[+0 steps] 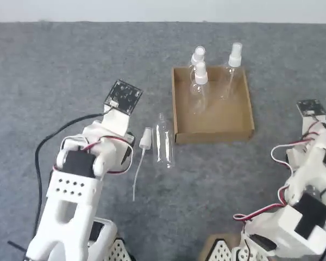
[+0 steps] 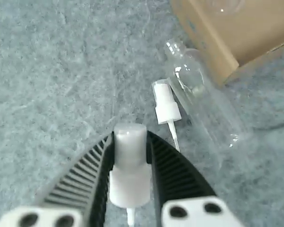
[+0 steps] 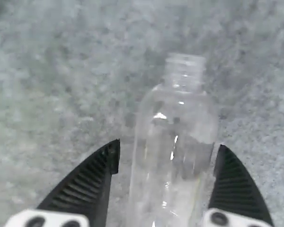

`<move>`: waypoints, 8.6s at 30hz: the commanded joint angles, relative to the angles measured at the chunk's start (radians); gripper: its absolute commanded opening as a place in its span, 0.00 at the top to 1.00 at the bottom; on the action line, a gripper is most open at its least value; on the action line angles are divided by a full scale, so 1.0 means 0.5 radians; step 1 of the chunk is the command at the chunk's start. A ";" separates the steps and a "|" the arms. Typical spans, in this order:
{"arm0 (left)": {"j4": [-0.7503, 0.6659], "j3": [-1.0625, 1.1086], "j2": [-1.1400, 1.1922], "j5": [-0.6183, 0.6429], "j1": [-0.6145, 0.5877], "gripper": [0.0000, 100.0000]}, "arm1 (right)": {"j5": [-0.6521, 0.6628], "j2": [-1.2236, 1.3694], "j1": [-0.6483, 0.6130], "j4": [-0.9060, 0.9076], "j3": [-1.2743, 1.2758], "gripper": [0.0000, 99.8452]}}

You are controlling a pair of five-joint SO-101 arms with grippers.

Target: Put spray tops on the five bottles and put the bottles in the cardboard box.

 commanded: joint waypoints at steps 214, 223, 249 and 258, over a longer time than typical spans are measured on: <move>-0.064 0.103 -1.274 0.414 0.058 0.77 | -1.513 -1.913 -2.355 -1.051 0.626 0.99; -0.123 0.735 -1.881 0.411 0.374 0.70 | -1.516 -1.297 -2.469 -1.023 0.160 0.99; -0.227 0.922 -1.949 0.322 0.362 0.70 | -1.292 -1.539 -2.229 -0.262 -0.021 0.99; -0.239 0.953 -1.952 0.316 0.347 0.70 | -1.117 -1.508 -1.487 -0.407 -0.006 0.99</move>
